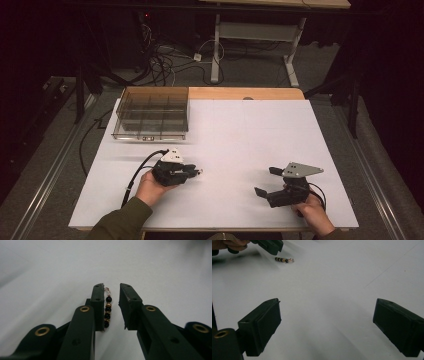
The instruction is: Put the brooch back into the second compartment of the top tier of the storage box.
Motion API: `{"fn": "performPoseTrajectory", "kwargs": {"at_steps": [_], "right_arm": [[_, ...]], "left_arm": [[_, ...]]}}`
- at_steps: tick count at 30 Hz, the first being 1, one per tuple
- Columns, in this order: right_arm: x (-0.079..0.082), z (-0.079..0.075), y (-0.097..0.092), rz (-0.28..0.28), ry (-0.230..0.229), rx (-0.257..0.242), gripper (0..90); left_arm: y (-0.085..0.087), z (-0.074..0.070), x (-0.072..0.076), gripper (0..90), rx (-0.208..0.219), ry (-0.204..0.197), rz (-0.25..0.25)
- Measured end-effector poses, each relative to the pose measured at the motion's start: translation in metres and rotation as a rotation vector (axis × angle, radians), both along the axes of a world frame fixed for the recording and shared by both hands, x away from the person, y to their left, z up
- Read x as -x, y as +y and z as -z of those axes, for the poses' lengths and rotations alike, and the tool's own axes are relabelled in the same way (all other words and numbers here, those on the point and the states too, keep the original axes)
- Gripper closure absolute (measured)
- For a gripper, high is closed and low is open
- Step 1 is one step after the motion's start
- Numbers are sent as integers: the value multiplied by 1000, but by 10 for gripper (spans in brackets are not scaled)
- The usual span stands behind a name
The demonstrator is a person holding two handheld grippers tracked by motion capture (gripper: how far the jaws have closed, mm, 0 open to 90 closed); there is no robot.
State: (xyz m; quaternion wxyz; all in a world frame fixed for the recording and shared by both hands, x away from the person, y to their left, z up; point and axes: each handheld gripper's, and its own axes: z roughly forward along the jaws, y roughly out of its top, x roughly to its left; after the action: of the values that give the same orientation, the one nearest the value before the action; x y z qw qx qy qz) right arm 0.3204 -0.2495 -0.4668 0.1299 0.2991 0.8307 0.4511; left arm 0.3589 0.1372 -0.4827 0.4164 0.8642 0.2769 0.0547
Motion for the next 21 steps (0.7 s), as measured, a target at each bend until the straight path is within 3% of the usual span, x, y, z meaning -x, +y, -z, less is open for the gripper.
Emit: {"fn": "performPoseTrajectory", "kwargs": {"at_steps": [21], "right_arm": [[0, 0, 0, 0, 0, 2, 85]], "left_arm": [[-5, 8, -7, 762, -57, 23, 27]]}}
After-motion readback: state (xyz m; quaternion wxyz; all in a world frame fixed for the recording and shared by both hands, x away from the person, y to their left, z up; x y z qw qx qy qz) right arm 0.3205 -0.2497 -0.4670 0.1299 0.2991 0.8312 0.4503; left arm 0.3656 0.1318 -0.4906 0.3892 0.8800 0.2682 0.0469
